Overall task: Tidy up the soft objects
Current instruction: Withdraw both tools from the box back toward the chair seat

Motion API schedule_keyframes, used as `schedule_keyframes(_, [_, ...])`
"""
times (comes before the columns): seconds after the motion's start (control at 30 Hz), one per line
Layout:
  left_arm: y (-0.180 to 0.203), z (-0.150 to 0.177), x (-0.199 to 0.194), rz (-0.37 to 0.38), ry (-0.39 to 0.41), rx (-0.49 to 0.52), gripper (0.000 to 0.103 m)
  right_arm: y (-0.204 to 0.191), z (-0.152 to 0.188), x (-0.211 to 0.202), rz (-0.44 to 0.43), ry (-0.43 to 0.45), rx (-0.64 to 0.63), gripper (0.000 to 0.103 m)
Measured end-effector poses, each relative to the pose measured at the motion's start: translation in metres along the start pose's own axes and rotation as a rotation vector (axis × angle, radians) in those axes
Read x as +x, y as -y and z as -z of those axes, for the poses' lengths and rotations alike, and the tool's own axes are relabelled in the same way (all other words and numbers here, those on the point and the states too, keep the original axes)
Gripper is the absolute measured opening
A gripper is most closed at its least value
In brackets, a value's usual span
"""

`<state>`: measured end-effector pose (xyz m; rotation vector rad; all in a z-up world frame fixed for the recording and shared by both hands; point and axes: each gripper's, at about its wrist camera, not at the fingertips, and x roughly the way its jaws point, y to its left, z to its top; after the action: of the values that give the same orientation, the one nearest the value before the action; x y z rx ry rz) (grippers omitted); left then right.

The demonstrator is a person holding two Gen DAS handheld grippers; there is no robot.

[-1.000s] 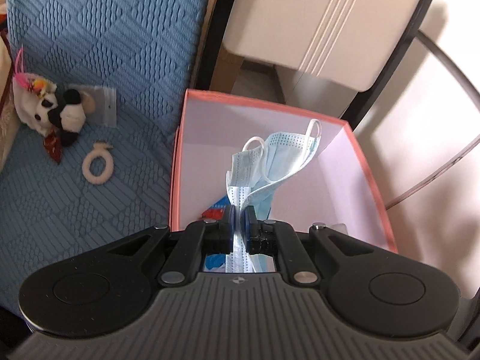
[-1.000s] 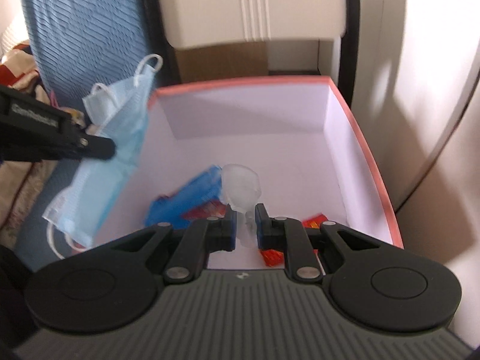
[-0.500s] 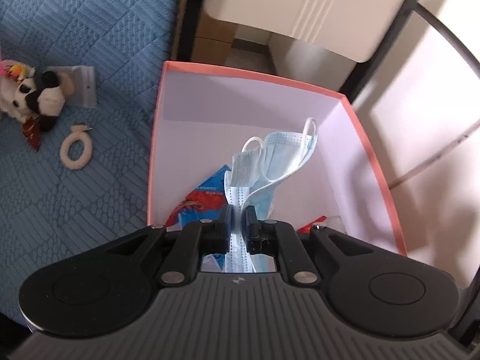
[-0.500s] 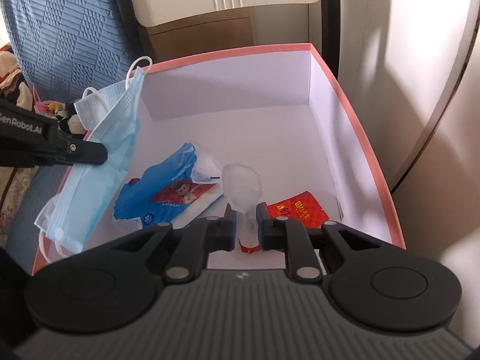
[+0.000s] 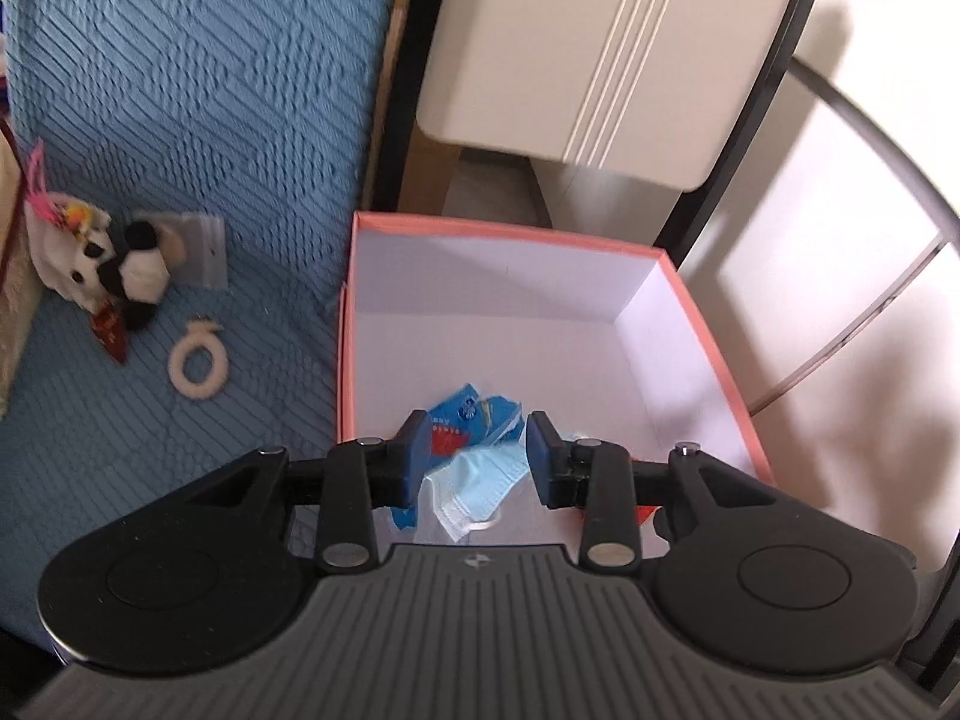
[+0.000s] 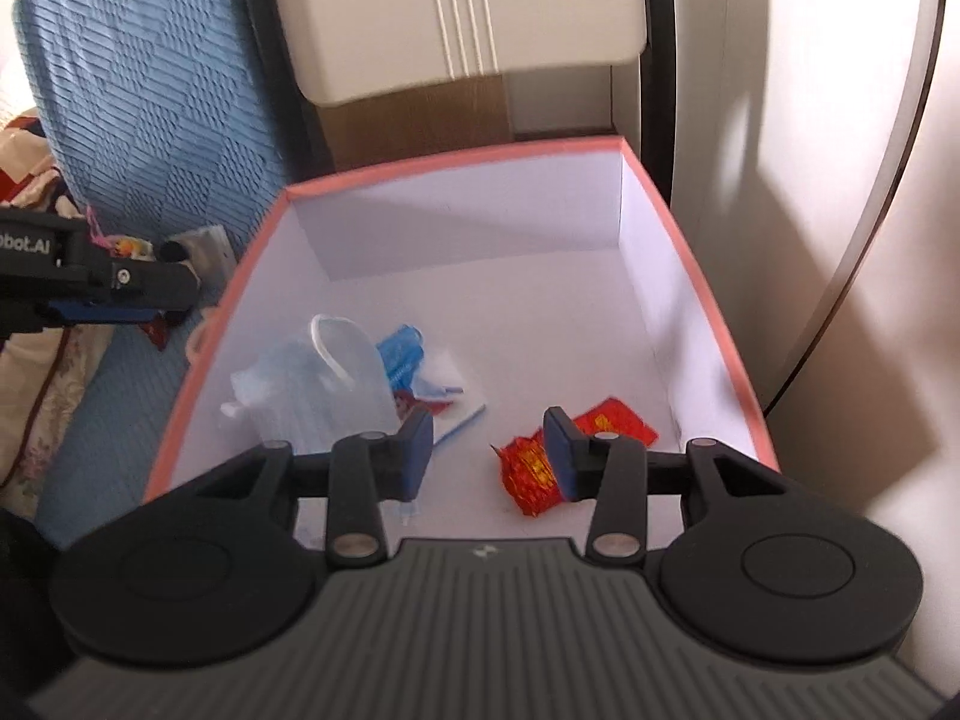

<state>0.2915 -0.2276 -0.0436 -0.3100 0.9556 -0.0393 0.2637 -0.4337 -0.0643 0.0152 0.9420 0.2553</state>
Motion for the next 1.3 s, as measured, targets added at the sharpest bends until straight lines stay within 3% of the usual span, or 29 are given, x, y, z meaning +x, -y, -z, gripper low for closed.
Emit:
schedule_keyframes(0.6, [-0.028,0.01,-0.137,-0.036,0.204,0.033,0.04,-0.065,-0.005,-0.095,-0.058,0.158,-0.082,0.044])
schedule_keyframes(1.3, [-0.1,0.086,-0.234,-0.108,0.338,0.04,0.04,-0.165,0.051,-0.152,-0.122,0.208,-0.168,0.044])
